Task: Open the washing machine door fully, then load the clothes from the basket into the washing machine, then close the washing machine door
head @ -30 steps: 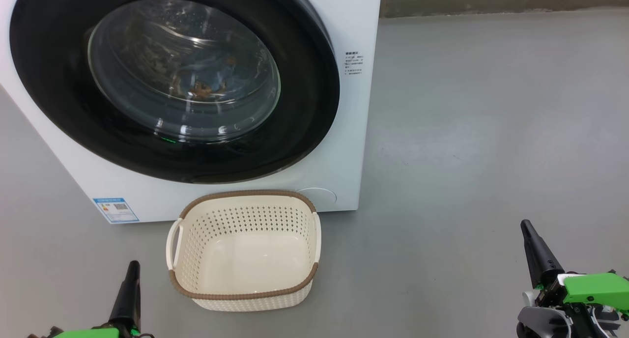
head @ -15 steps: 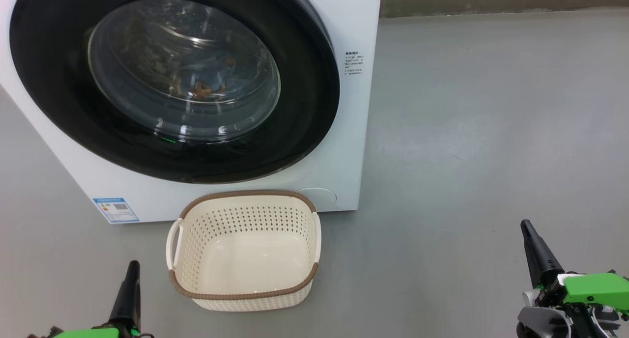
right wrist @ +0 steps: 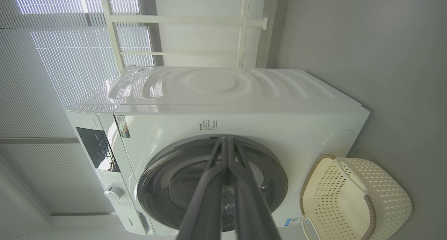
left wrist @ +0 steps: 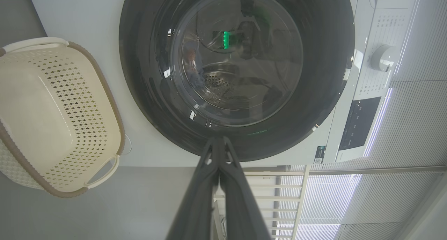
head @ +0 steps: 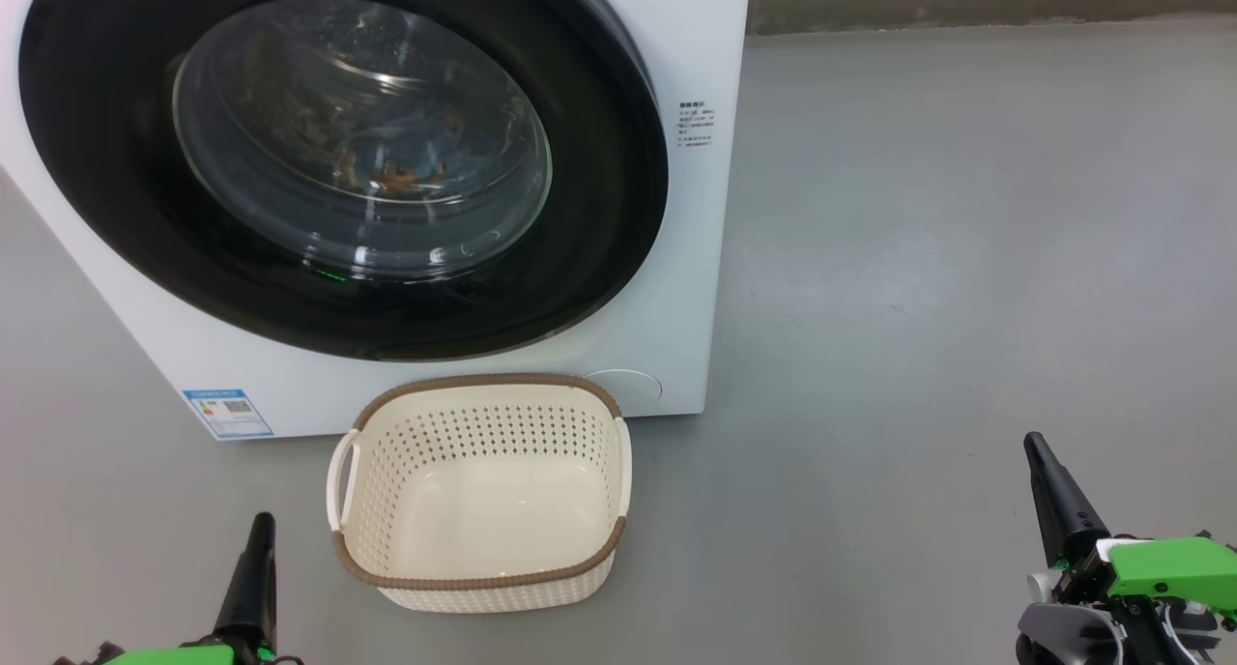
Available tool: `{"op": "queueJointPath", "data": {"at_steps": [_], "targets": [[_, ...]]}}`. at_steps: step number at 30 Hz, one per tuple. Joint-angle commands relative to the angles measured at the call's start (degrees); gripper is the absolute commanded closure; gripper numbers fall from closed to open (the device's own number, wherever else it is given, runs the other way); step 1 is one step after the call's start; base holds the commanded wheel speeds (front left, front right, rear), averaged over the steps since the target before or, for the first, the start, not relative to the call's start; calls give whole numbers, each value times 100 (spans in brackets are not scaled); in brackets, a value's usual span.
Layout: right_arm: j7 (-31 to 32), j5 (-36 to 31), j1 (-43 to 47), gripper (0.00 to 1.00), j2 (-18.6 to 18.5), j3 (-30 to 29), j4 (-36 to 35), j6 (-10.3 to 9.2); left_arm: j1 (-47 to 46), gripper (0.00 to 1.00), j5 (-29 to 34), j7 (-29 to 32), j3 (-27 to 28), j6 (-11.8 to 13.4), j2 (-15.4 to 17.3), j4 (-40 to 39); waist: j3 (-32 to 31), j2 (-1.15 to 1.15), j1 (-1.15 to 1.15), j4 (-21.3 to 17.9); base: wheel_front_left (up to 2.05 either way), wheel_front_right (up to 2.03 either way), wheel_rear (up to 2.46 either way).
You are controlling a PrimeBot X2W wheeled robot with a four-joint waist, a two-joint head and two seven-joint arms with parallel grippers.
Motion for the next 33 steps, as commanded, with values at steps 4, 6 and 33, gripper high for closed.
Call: {"op": "queueJointPath", "data": {"at_steps": [4, 6, 33], "targets": [[29, 11, -238, 100, -57, 103, -174, 2, -265, 100, -38, 42, 192, 2, 50, -175, 0, 0, 0, 0, 0, 0, 0], [29, 11, -238, 100, -57, 103, -174, 2, -265, 100, -38, 42, 192, 2, 50, -175, 0, 0, 0, 0, 0, 0, 0], [29, 10, -238, 100, -57, 102, -174, 2, -264, 100, -38, 42, 192, 2, 50, -177, 0, 0, 0, 0, 0, 0, 0]]}}
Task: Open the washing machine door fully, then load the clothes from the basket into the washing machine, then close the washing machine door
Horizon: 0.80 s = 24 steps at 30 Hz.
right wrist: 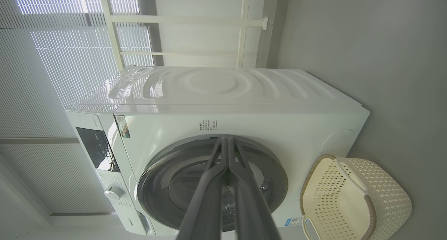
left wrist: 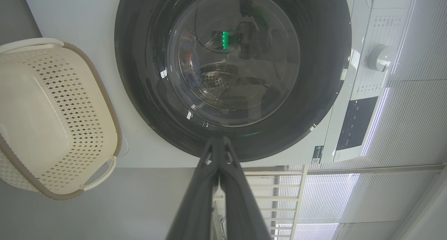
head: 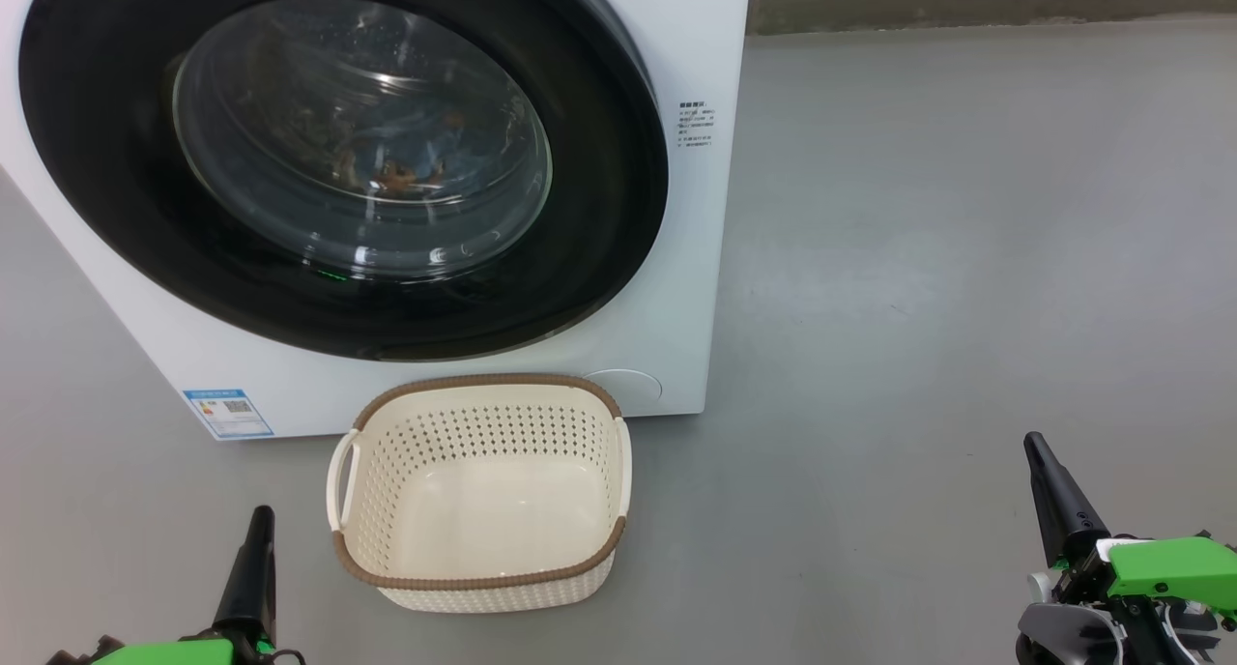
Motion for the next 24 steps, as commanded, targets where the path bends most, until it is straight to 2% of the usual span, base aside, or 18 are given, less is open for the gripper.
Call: {"op": "queueJointPath", "data": {"at_steps": [1, 24], "targets": [[29, 10, -238, 100, -57, 103, -173, 2, -212, 100, -38, 42, 192, 2, 51, -170, 0, 0, 0, 0, 0, 0, 0], [30, 10, -238, 100, -57, 103, -173, 2, -211, 100, -39, 41, 191, 2, 51, -171, 0, 0, 0, 0, 0, 0, 0]]}}
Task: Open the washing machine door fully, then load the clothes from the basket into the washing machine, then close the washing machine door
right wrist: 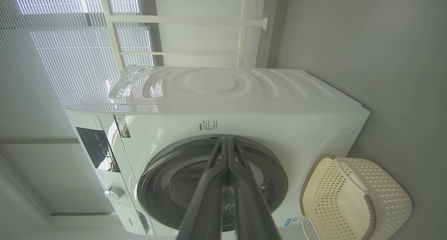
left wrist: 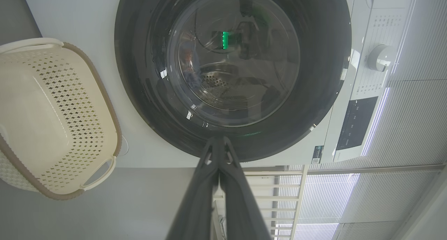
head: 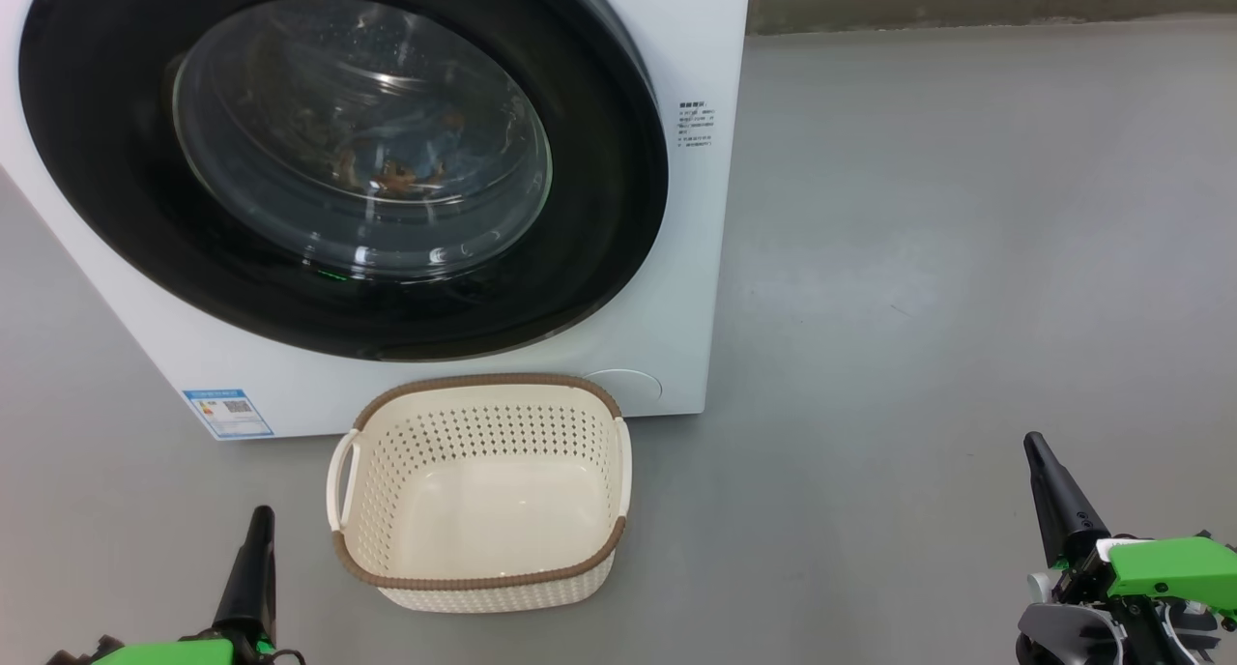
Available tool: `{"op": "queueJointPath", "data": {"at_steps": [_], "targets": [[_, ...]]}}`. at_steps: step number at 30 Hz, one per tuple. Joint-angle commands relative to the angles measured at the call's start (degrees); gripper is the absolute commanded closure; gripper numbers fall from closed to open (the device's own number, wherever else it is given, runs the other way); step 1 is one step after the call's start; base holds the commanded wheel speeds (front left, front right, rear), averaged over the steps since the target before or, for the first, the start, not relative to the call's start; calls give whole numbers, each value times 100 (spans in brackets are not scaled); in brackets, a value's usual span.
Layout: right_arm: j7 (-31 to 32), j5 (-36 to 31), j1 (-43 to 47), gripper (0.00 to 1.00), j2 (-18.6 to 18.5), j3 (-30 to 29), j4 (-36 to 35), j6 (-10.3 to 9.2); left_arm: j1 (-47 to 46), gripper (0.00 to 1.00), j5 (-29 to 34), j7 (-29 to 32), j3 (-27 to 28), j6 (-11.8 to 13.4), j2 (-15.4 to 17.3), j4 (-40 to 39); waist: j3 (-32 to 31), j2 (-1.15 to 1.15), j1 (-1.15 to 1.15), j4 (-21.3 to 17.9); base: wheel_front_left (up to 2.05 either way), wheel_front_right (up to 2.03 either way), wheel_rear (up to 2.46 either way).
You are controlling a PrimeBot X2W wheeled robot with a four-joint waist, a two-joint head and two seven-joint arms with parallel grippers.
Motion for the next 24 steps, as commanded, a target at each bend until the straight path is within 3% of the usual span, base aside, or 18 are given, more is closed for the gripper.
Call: {"op": "queueJointPath", "data": {"at_steps": [1, 24], "targets": [[30, 10, -238, 100, -57, 103, -173, 3, -211, 100, -39, 41, 190, 2, 51, -171, 0, 0, 0, 0, 0, 0, 0], [30, 9, -238, 100, -56, 103, -173, 3, -211, 100, -39, 41, 190, 2, 51, -171, 0, 0, 0, 0, 0, 0, 0]]}}
